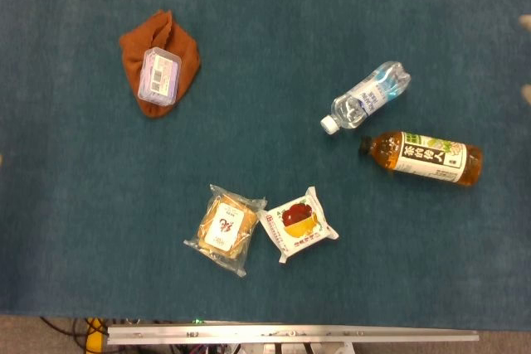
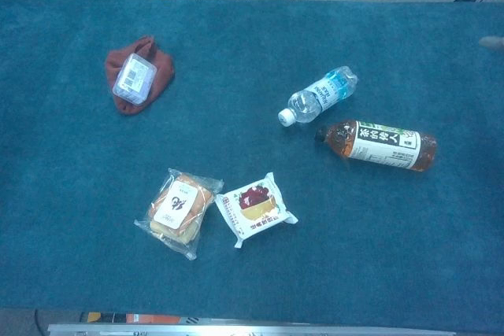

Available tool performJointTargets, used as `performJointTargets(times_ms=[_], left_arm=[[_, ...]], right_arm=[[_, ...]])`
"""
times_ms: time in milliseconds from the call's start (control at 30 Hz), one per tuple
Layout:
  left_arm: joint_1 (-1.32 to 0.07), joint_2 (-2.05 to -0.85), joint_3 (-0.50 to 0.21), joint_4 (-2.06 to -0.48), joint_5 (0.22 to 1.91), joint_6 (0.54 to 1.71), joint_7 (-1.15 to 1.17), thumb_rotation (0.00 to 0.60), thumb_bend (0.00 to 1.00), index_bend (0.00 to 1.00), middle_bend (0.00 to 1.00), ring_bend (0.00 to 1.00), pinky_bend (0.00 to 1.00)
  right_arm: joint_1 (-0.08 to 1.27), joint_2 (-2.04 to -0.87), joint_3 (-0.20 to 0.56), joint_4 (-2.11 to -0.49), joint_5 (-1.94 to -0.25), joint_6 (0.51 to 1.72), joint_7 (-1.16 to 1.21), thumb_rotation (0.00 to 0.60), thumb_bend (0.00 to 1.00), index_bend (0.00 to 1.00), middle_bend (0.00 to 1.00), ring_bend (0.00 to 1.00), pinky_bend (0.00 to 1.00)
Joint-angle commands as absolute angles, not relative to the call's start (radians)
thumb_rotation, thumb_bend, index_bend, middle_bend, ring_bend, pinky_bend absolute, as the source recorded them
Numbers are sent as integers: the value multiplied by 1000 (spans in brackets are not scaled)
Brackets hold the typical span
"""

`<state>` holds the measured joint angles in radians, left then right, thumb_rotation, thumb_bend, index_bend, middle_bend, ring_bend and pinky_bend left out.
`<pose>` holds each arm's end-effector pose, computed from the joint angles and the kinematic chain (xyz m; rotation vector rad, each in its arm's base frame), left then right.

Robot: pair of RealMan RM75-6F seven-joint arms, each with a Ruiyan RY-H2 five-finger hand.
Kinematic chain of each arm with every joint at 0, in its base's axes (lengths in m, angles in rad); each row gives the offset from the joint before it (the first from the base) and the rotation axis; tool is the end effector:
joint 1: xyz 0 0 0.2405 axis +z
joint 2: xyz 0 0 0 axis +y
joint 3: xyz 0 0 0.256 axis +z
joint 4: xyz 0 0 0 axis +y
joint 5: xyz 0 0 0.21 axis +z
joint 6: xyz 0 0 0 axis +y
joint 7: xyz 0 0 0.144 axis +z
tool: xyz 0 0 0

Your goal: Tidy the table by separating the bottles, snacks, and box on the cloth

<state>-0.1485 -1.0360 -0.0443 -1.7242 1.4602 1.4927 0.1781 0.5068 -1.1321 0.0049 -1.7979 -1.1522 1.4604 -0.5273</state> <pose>-0.2880 0.1971 0.1772 -1.4349 -0.7641 -0.8254 -0.2296 -0.2783 0.1412 1.5158 -0.6185 0.7201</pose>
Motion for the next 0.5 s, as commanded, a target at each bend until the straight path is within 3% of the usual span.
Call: performJointTargets(times_ms=[33, 300, 500], left_arm=[[-131, -1045, -38, -1727, 1465, 1509, 184, 600, 204, 129, 131, 56, 151], [-94, -1057, -14, -1752, 1480, 1537, 225, 600, 204, 129, 130, 56, 151], [-75, -1071, -7, -1764, 1497, 1559, 239, 600, 204, 128, 130, 56, 151]], right_arm=[[410, -1121, -38, -1817, -1218, 1553, -510, 600, 110, 272, 431, 413, 493], [255, -1154, -63, -1772, -1285, 1694, -448, 600, 110, 274, 433, 414, 493], [192, -1169, -58, -1738, -1305, 1710, -398, 600, 110, 281, 433, 414, 493]])
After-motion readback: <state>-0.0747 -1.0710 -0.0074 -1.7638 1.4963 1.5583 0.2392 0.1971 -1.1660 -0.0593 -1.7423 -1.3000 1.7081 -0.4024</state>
